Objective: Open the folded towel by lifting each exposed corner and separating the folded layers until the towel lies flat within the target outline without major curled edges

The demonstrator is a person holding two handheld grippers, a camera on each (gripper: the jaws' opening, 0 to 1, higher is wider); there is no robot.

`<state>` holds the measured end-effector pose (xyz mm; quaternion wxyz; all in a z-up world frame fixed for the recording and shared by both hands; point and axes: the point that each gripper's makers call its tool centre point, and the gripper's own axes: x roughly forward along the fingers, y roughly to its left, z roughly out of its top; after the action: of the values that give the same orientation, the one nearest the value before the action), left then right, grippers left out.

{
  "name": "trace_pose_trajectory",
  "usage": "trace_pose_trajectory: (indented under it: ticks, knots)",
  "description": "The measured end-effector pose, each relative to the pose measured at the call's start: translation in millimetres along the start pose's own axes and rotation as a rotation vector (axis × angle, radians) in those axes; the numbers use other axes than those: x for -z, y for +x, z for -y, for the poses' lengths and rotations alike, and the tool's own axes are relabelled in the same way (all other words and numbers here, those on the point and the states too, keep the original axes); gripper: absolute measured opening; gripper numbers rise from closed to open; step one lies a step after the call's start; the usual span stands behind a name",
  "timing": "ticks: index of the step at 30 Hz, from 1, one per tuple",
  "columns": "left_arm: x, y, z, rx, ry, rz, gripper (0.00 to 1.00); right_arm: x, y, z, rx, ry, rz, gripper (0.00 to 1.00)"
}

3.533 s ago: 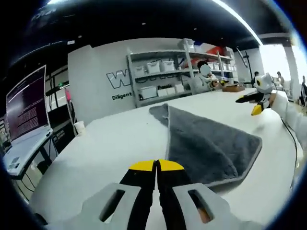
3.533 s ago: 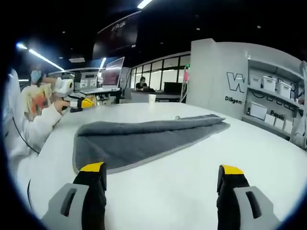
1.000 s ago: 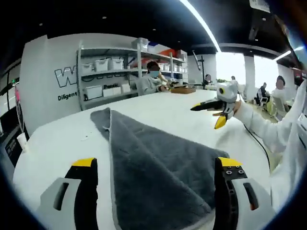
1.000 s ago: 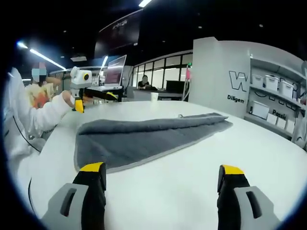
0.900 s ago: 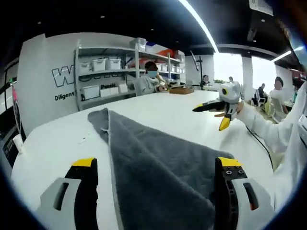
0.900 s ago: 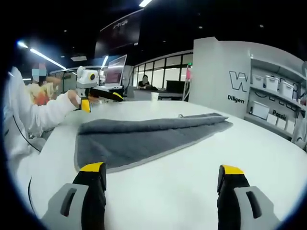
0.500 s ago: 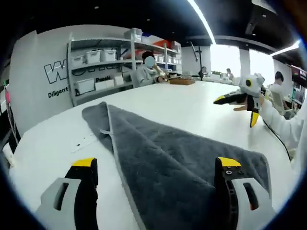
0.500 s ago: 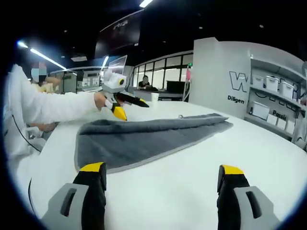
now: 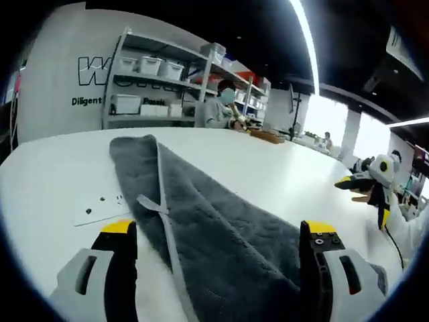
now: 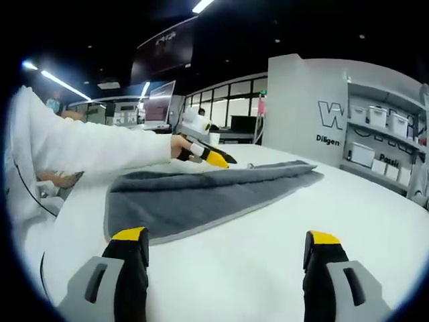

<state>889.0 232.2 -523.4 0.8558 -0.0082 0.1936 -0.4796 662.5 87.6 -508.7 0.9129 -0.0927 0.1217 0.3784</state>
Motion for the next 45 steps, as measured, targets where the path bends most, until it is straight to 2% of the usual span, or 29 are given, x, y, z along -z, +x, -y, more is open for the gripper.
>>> trace_pose_trajectory:
  ticks: [2, 6, 8, 10, 12, 15, 18, 19, 20, 22, 24, 33, 40, 45]
  knots:
    - [0.4, 5, -3.8, -0.003, 0.003, -0.006, 0.91, -0.1, 0, 0, 0.001, 0.001, 0.000, 0.96]
    - [-0.8, 15, -6.6, -0.002, -0.030, 0.019, 0.83, -0.3, 0, -1, 0.000, -0.004, -0.001, 0.96]
    - [3.8, 20, -7.7, -0.002, -0.033, 0.000, 0.77, -0.4, 0, -2, -0.001, -0.004, 0.000, 0.96]
    - [7.0, 23, -16.2, -0.030, -0.048, -0.008, 0.72, -0.3, 0, -1, 0.001, -0.004, 0.000, 0.96]
    - [6.8, 23, -19.9, -0.051, -0.055, 0.008, 0.67, -0.8, -1, -1, 0.004, -0.004, 0.002, 0.96]
    - [5.3, 23, -22.7, -0.060, -0.060, 0.021, 0.49, -2.1, -2, -1, 0.005, -0.003, 0.007, 0.96]
    - [5.0, 20, -27.1, -0.066, -0.074, 0.027, 0.22, -3.1, -2, -1, 0.005, -0.007, 0.009, 0.96]
    - [2.1, 19, -28.2, -0.071, -0.091, 0.052, 0.16, -3.3, -2, -2, 0.004, -0.008, 0.009, 0.95]
    - [2.2, 17, -32.8, -0.105, -0.129, 0.067, 0.13, -3.2, -2, -2, 0.003, -0.008, 0.009, 0.95]
    - [3.1, 16, -37.8, -0.116, -0.147, 0.065, 0.02, -2.8, -2, -2, 0.003, -0.010, 0.006, 0.95]
    - [0.7, 13, -42.7, -0.142, -0.159, 0.077, 0.02, -2.6, -2, -2, 0.005, -0.013, 0.004, 0.95]
    - [-6.6, -9, -61.3, -0.242, -0.122, 0.050, 0.02, -5.2, -4, -3, 0.007, -0.014, 0.013, 0.95]
    - [-8.8, -42, -87.3, -0.346, -0.092, 0.014, 0.02, -5.5, -4, -3, 0.007, -0.016, 0.013, 0.94]
    - [-5.9, -75, -111.7, -0.426, -0.096, 0.006, 0.02, -4.3, -3, -3, 0.008, -0.012, 0.011, 0.94]
